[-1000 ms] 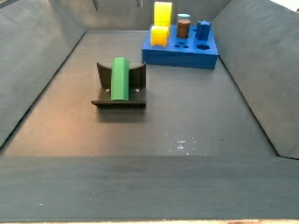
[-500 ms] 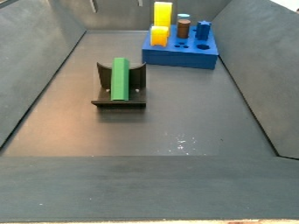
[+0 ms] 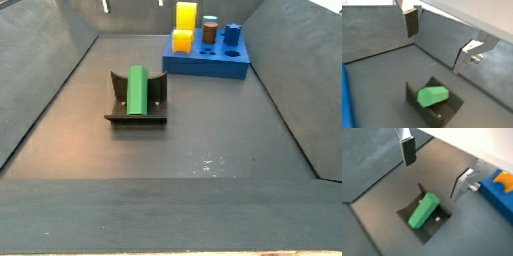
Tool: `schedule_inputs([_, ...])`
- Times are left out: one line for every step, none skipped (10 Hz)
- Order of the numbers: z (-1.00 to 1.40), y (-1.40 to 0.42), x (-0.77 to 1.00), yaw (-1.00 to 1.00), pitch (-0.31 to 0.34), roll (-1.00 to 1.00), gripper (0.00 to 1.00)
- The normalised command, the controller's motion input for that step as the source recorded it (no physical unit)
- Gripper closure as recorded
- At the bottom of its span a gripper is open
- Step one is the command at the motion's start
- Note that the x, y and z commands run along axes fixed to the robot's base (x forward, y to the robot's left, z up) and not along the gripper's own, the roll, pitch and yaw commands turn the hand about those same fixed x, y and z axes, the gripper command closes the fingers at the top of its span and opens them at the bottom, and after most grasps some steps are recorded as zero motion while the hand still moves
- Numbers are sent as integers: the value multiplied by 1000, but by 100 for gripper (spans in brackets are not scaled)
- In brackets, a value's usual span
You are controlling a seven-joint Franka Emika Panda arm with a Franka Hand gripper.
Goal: Pick up the hexagon object. Move up. Place the hexagon object on the fixture. Regrasp the hexagon object. Move to above the board. Insert the hexagon object.
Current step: Regrasp the hexagon object.
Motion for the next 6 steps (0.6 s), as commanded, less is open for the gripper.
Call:
schedule_inputs([-7, -21, 15, 43, -5, 1000, 0])
schedule_inputs([-5, -24, 31, 45, 9, 1000, 0])
schedule_inputs([-8, -27, 43, 47, 19, 1000, 0])
schedule_inputs([-8, -31, 59, 51, 37, 1000, 0])
schedule_inputs([-7, -31, 66, 56, 50, 1000, 0])
schedule_inputs([-14, -36, 86, 74, 93, 1000, 0])
